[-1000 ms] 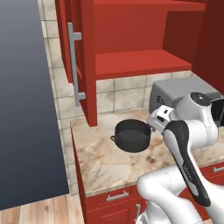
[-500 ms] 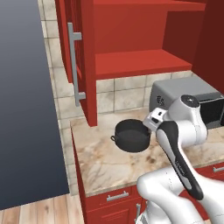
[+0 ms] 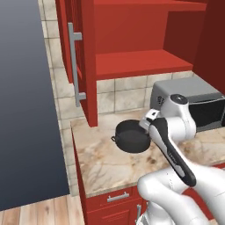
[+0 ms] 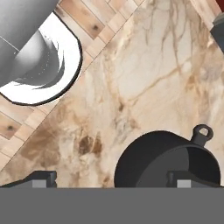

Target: Pick the kettle from the cabinet and place it on a stove burner. Then pick the pot from the counter and place it on another stove burner. Finally, turn both burners on.

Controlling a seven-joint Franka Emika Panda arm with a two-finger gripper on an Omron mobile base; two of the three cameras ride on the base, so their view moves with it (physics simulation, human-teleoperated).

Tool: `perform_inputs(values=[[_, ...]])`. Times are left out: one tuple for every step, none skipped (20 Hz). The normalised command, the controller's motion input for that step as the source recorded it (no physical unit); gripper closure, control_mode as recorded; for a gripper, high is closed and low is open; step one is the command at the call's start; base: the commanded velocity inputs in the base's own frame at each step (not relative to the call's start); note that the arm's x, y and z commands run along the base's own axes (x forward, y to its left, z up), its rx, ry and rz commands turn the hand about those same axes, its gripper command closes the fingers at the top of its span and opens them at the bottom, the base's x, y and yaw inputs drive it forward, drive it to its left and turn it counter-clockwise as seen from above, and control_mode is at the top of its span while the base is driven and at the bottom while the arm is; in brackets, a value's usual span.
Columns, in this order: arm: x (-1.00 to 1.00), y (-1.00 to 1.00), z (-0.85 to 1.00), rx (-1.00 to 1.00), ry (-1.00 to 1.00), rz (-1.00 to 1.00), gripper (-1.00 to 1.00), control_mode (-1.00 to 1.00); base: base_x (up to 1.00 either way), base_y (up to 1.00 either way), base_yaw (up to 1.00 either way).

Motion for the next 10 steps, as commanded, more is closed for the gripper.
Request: perform_inputs(values=[[0.31, 0.0, -0.26, -0.04, 0.08, -0.01, -1.0, -1.0, 0.0, 0.0, 0.0], [0.31, 0.0, -0.26, -0.03, 0.07, -0.01, -1.0, -1.0, 0.0, 0.0, 0.0], [0.29, 0.0, -0.25, -0.02, 0.05, -0.01, -1.0, -1.0, 0.0, 0.0, 0.0], [0.29, 0.0, -0.28, -0.03, 0.05, -0.01, -1.0, -1.0, 0.0, 0.0, 0.0], [0.35, 0.0, -0.27, -0.03, 0.07, -0.01, -1.0, -1.0, 0.0, 0.0, 0.0], [0.36, 0.0, -0.28, -0.03, 0.05, -0.02, -1.0, -1.0, 0.0, 0.0, 0.0], [0.34, 0.0, -0.26, -0.02, 0.03, -0.01, -1.0, -1.0, 0.0, 0.0, 0.0], [0.34, 0.0, -0.27, -0.03, 0.02, -0.02, -1.0, -1.0, 0.0, 0.0, 0.0], [0.39, 0.0, -0.27, -0.03, 0.03, -0.02, -1.0, -1.0, 0.0, 0.0, 0.0], [0.39, 0.0, -0.27, -0.03, 0.03, -0.02, -1.0, -1.0, 0.0, 0.0, 0.0]])
